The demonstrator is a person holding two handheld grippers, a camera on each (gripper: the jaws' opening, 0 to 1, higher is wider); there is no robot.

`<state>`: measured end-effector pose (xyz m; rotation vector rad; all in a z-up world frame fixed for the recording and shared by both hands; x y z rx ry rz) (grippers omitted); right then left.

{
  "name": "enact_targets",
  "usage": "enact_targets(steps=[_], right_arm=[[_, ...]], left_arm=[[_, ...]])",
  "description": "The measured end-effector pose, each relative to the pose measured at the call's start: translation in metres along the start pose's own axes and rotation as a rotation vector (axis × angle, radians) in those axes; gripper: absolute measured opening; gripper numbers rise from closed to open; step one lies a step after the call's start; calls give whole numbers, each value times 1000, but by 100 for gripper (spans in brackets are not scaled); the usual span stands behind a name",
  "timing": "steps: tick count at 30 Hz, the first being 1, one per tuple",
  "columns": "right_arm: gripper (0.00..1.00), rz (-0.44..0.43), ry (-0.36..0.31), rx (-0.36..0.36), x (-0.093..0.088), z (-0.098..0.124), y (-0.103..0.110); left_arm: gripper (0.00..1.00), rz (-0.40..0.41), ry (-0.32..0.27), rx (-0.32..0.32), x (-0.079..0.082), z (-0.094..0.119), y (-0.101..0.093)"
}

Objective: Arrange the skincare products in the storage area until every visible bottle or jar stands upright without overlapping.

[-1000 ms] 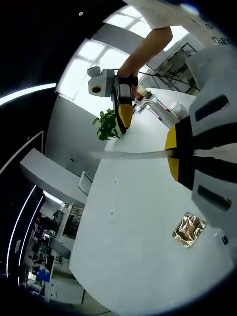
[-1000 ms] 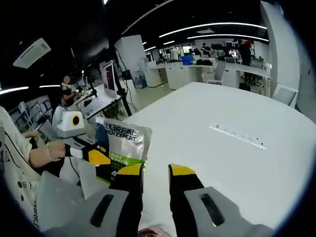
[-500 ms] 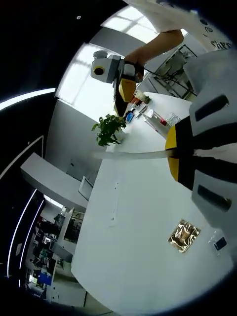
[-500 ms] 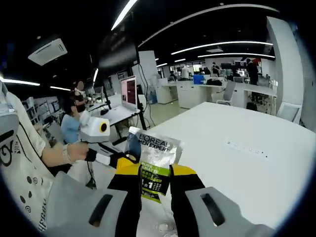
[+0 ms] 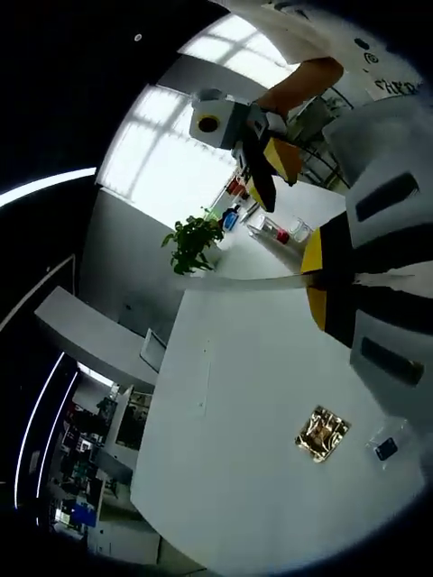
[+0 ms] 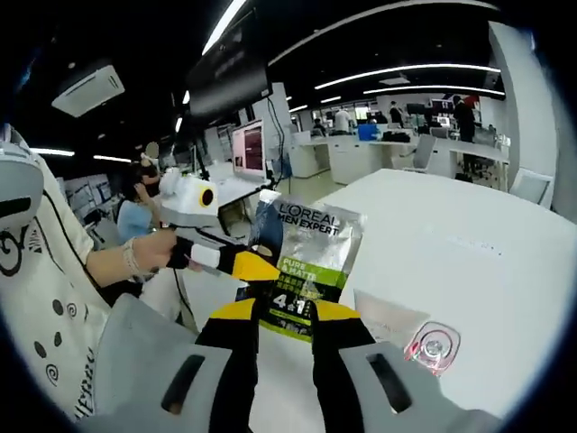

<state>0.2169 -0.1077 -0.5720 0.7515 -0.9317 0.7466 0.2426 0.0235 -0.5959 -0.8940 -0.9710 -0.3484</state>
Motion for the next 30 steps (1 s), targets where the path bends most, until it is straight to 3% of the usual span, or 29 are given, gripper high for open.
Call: enact_targets(steps=[6,13,27,30], right_arm=[[25,-85,25,-17,-32,-4,1],[27,-125,51,-38,-53,-10,0],[31,-162,10,33,-55,-16,13],[28,-179,-14,93,-55,-16,18]], left_arm=[[0,2,18,-28,-11,4,-17],[0,0,37,-85,-19,6,-28],[0,-47,44,-289,-14,17,-44],[0,-83,43,-305,-13,19,-45]])
Point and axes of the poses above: the point that each gripper's makers call its tool centre point, and the gripper's own axes: z roughly backward along the fingers, y roughly to its left, x roughly out of its top, the point moved 4 cm from there along z, roughly backward along the fingers
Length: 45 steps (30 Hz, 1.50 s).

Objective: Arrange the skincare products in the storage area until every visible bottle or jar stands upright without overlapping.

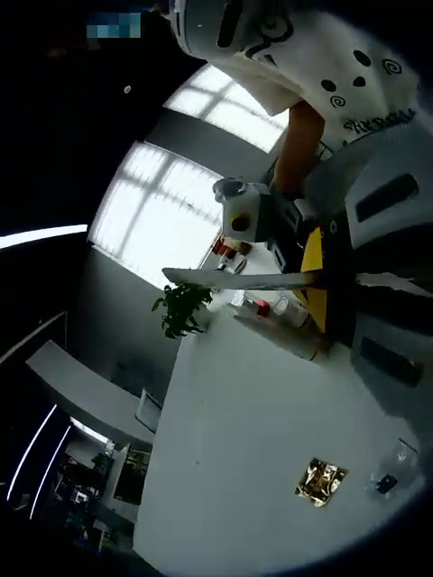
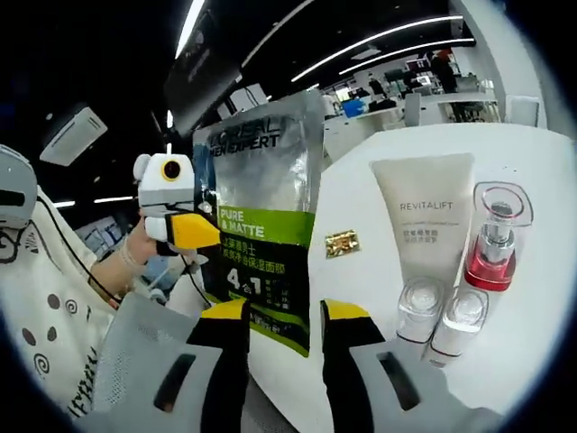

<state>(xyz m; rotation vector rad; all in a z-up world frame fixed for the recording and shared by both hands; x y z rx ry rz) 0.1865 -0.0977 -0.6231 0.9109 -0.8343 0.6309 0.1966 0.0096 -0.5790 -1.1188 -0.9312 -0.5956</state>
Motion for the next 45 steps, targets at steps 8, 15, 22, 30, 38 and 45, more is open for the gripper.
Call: enact_targets(steps=[8,15,22,30,38,45], right_arm=[[20,-40,-86,182,9,8,27],[15,-70,-103,260,10,13,38],[3,-58,-83,311,7,15,46],[1,-43,-70,339,8,16,50],[1,-28,-34,370,2,15,56],[1,-49,-25,380,-3,13,57]], left_arm=[[0,13,-29,-129,7,6,-13],[0,8,-50,-191,8,3,-25],[0,-11,-47,-173,5,-1,-21],[4,-11,-55,-164,4,-2,-17],[13,0,-140,-191,24,-1,-14],[5,31,-187,-196,38,-2,-10]])
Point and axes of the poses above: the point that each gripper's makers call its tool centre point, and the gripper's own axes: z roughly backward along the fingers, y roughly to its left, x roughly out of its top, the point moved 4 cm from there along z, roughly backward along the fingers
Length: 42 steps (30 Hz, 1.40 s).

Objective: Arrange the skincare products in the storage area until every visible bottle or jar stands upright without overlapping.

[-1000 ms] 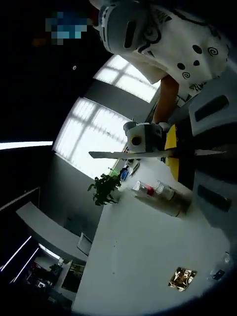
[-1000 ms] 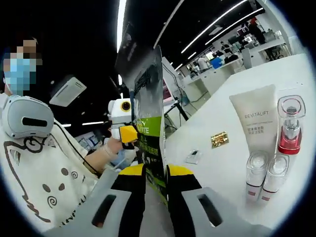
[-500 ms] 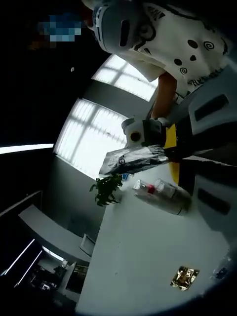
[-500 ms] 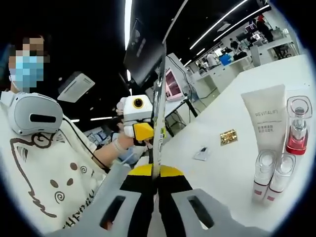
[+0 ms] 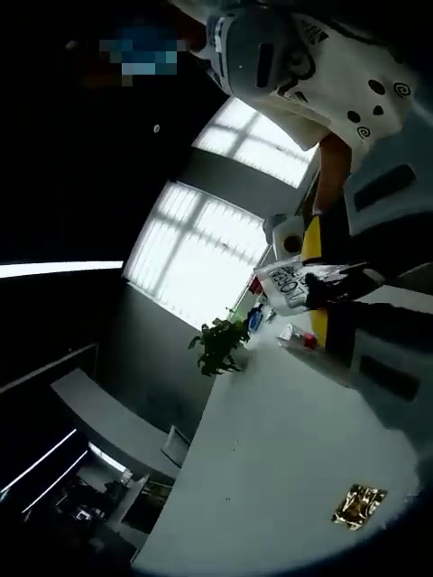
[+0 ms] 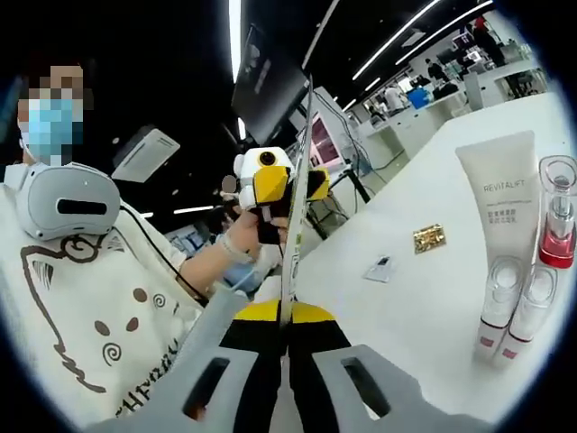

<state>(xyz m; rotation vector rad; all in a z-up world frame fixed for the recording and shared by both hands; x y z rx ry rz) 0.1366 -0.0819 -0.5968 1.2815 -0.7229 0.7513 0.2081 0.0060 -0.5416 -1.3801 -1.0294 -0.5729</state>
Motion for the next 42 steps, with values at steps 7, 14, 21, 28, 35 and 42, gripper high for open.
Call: enact_targets(steps=[7,14,21,28,35,42], right_arm=[[1,-69,-3,-35,0,0,-9],[1,-107,5,-77,-3,-3,-18],[1,-106,1,-135,-8,-5,-28],[8,-96,53,-230,-18,-5,-43],[12,-61,177,-355,-33,5,-64],[13,-50,187,-426,-34,16,-81]], left_arm=[[0,41,-24,21,0,-1,8],[0,29,-11,79,-4,0,19],[0,111,-27,67,-8,3,21],[0,159,-21,85,-16,5,31],[0,218,44,168,-43,2,43],[0,261,59,216,-58,4,55]])
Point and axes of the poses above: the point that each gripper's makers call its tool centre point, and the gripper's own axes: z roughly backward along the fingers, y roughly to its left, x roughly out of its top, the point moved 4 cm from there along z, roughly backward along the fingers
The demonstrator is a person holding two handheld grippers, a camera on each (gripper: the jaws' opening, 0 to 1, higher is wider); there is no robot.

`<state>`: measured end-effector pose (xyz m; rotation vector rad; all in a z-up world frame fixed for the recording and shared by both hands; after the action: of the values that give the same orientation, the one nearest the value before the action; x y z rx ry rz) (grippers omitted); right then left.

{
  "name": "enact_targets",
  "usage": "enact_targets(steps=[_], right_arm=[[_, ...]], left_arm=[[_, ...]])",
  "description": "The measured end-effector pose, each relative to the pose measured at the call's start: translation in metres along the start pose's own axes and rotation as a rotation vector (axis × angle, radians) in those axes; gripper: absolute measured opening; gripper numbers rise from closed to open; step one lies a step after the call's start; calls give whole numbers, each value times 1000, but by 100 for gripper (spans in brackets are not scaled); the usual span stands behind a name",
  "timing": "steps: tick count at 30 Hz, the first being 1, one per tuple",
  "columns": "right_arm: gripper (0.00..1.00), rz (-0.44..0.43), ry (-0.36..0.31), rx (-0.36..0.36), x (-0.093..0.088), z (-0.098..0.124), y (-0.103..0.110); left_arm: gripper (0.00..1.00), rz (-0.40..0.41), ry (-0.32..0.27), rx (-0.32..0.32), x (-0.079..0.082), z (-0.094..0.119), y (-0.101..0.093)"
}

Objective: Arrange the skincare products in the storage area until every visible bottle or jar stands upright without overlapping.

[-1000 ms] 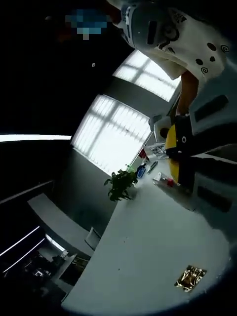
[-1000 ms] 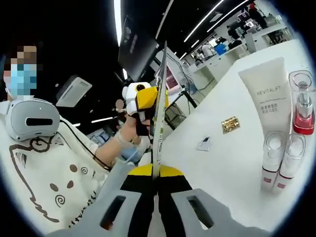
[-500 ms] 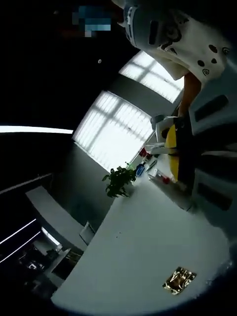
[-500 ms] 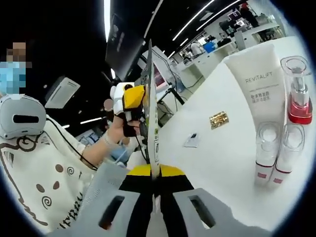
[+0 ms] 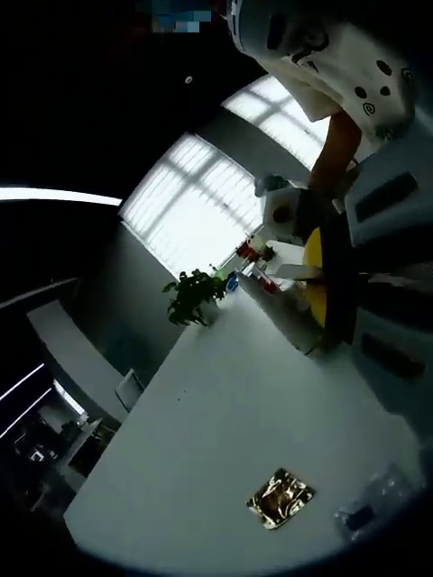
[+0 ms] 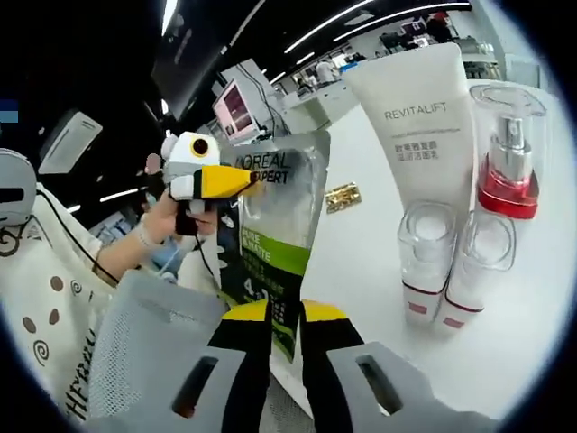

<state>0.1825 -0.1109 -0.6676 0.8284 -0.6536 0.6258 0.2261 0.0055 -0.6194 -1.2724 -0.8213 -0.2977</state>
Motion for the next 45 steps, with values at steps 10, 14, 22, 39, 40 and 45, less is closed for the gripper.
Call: enact_targets(steps=[10,14,22,39,40,45], right_arm=[[14,40,64,-69,-10,-4,-10],[15,61,86,-80,-13,-8,-11],[18,165,97,-156,-13,-25,-12],[21,302,172,-294,-17,-49,-16],[21,297,174,-297,-17,-49,-17],[23,292,192,-308,-22,-49,-23]], left_arm=[[0,22,2,125,5,-5,42],[0,18,15,158,5,-8,55],[0,20,17,200,5,-16,73],[0,-74,53,340,-4,-27,102],[0,-89,63,343,-5,-28,105],[0,-140,107,344,-9,-33,109]])
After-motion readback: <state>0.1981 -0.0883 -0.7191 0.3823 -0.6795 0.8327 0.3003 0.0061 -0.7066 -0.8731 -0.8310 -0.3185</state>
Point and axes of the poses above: the point that each gripper's makers call its tool centre point, and the gripper's own axes: z roughly backward along the fingers, y roughly to its left, x roughly out of its top, the point moved 4 cm from there along z, roughly backward along the fingers
